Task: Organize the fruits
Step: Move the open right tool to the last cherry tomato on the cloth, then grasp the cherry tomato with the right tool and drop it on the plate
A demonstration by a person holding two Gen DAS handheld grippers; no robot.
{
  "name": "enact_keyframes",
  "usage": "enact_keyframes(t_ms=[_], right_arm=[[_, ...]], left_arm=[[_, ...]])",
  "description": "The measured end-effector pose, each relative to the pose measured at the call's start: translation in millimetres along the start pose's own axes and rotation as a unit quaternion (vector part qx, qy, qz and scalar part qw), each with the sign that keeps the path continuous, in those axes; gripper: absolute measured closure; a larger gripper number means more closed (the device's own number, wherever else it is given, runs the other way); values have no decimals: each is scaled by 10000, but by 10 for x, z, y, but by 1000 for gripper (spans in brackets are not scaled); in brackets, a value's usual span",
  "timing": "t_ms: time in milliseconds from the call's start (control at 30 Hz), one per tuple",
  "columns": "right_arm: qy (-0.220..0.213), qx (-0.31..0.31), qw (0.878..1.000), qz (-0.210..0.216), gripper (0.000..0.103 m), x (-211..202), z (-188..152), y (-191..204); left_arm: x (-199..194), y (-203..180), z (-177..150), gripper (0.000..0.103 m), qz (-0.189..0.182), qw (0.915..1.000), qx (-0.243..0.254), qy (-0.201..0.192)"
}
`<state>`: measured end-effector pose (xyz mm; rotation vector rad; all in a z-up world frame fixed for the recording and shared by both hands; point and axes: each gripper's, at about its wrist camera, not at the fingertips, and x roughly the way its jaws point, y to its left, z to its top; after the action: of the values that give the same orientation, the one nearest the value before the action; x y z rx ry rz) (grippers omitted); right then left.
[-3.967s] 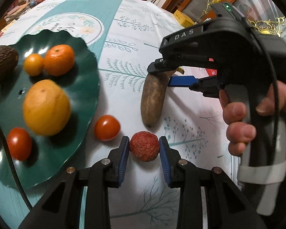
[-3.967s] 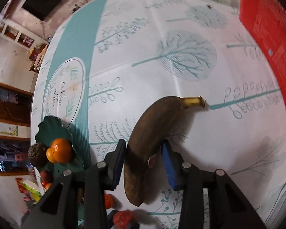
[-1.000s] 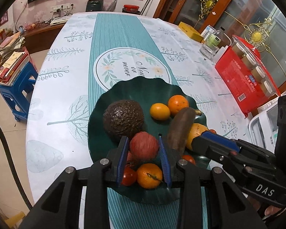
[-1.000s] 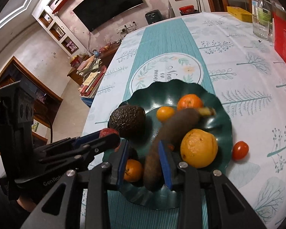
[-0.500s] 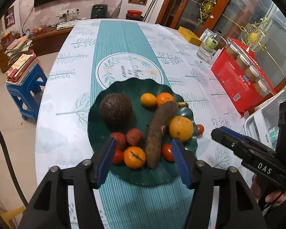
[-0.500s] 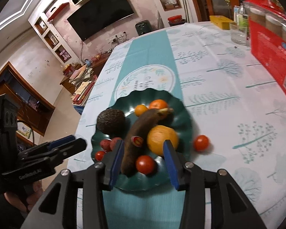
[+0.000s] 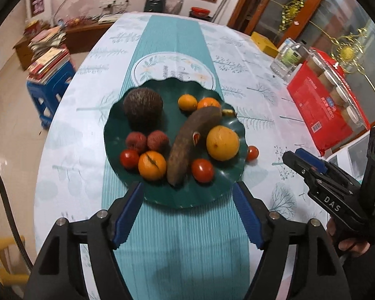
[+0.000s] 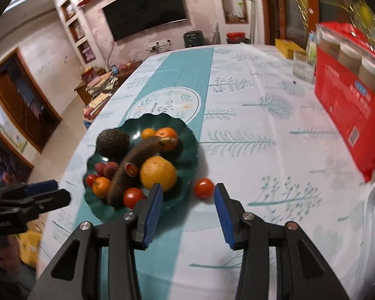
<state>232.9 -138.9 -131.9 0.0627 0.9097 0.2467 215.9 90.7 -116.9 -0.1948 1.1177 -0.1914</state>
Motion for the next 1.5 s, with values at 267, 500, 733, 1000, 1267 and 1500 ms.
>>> enact_keyframes(t_ms=[267,500,733,1000,1267,1500], right_arm=[[-69,-862,9962,89,60,260,-116,-166],[-48,-1284,9910,376,60,517,-229,-204],[-39,-1635,9854,481,60,713,-271,-119],[-72,-1730,9846,256,61,799,-273,-82],[-21,-1843,9826,230,74,823,-251,-54],[65,-1590,9870,238,74,695,-307,-56]], left_arm=[[89,-121,-207,30,390,9984,-395,113],[67,-70,-388,30,620,9961,-577,229],[24,37,-505,30,762,9939,-731,323],[-3,75,-538,30,802,9935,-729,357],[-45,112,-545,30,825,9934,-735,306],[-101,123,-541,30,779,9935,-788,246]])
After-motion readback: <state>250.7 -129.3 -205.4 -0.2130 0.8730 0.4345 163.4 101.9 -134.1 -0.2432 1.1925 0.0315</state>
